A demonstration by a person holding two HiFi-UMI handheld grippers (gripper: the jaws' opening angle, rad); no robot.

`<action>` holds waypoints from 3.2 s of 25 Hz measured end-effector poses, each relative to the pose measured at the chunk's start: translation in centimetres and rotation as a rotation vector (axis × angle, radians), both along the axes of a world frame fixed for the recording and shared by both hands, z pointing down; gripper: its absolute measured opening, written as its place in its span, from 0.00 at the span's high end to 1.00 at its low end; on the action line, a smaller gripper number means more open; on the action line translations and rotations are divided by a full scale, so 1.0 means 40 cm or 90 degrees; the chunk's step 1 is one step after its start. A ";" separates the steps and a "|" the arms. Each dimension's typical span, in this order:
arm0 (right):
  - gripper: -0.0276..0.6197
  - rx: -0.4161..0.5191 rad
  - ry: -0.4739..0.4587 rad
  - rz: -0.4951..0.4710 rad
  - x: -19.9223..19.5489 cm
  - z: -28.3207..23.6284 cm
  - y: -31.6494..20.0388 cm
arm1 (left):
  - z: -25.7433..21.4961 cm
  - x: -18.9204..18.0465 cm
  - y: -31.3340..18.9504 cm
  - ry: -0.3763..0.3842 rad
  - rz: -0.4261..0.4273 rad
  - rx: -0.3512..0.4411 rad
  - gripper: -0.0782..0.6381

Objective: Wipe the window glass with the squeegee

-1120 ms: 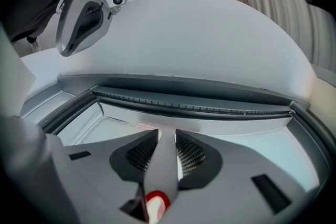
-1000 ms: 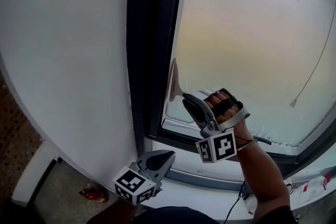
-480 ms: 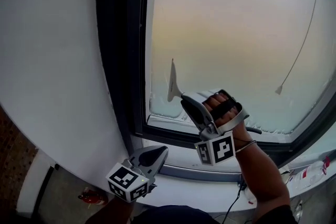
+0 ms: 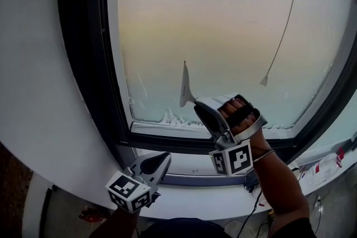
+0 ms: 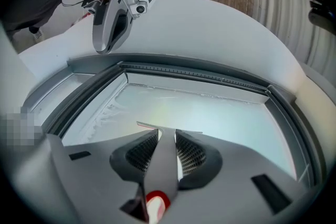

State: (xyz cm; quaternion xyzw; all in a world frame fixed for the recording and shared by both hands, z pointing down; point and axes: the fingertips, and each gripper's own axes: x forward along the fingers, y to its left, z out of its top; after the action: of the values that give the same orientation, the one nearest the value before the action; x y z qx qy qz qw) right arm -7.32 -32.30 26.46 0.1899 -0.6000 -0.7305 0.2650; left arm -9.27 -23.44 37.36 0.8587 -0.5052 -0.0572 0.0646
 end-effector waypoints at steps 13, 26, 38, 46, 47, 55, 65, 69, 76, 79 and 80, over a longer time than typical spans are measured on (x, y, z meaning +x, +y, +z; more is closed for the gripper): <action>0.81 0.007 -0.001 0.085 0.298 -0.034 -0.059 | 0.019 0.194 -0.043 -0.012 0.071 -0.015 0.89; 0.81 -0.003 0.016 0.134 0.463 -0.048 -0.101 | 0.015 0.291 -0.049 -0.030 0.096 -0.024 0.89; 0.81 -0.004 0.022 0.137 0.465 -0.051 -0.100 | 0.017 0.295 -0.049 -0.031 0.102 -0.026 0.89; 0.81 -0.013 0.023 0.127 0.432 -0.058 -0.070 | 0.016 0.278 -0.048 -0.028 0.107 -0.030 0.89; 0.81 -0.017 0.021 0.118 0.419 -0.060 -0.060 | 0.017 0.271 -0.046 -0.027 0.105 -0.028 0.89; 0.81 -0.040 -0.007 0.016 0.230 -0.088 0.049 | -0.040 0.134 -0.045 -0.024 0.046 0.009 0.89; 0.81 -0.025 -0.047 -0.107 -0.103 -0.187 0.107 | -0.107 -0.037 -0.011 -0.042 -0.021 0.044 0.89; 0.81 -0.016 -0.048 -0.143 -0.213 -0.215 0.115 | -0.108 -0.094 0.015 -0.038 -0.045 0.048 0.89; 0.81 -0.029 -0.025 -0.160 -0.345 -0.233 0.109 | -0.074 -0.139 0.056 -0.041 -0.048 0.036 0.89; 0.81 -0.020 -0.015 -0.166 -0.375 -0.236 0.110 | -0.070 -0.158 0.066 -0.042 -0.050 0.035 0.89; 0.81 -0.016 -0.010 -0.165 -0.380 -0.236 0.108 | -0.069 -0.164 0.068 -0.044 -0.050 0.035 0.89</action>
State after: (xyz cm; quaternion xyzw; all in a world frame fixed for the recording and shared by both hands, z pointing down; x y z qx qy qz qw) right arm -22.51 -27.98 17.02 0.1134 -0.6306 -0.7496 0.1662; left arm -15.83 -20.71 34.60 0.8409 -0.5389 -0.0439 0.0214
